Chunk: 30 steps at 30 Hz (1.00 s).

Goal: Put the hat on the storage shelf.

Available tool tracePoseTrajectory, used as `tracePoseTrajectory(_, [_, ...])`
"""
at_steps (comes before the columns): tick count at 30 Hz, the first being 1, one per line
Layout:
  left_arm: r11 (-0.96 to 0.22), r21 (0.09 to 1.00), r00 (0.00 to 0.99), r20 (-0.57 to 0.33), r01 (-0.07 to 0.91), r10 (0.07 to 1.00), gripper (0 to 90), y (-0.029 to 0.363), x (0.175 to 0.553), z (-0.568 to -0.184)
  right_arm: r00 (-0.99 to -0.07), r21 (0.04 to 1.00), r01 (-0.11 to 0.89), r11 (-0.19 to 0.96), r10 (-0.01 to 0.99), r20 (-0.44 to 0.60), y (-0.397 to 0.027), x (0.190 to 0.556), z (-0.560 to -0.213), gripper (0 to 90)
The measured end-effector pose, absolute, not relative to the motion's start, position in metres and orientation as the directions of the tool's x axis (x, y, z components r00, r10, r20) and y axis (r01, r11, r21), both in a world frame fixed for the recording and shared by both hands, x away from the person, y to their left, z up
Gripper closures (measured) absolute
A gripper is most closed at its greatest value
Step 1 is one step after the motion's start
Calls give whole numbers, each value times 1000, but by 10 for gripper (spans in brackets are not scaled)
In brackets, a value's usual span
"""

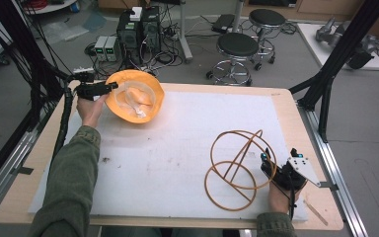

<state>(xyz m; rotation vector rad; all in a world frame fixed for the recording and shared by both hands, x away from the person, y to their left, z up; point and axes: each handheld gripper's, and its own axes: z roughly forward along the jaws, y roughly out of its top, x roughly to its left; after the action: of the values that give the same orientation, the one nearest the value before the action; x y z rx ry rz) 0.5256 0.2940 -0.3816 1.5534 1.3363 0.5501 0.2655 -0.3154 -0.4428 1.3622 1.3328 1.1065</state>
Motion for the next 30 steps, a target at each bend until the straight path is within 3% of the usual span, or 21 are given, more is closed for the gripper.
tracePoseTrajectory(1, [83,863,277,-249,498,928,590,295,526,-382,16,982,191,-8,1000,5,-316,266,-443,113])
tracePoseTrajectory(2, [100,852,265,-269,514,926,781,296,526,-382,18,981,193,-11,1000,8,-316,266,-443,113])
tracePoseTrajectory(3, [113,848,256,-279,518,925,856,297,526,-384,18,981,191,-12,1000,9,-316,266,-443,113])
tracePoseTrajectory(24, [98,911,301,-232,401,925,867,297,505,-380,3,977,211,9,1000,-10,-314,267,-444,113])
tracePoseTrajectory(30, [94,949,324,-194,301,926,866,292,493,-362,-4,979,205,5,1000,-5,-313,267,-444,113])
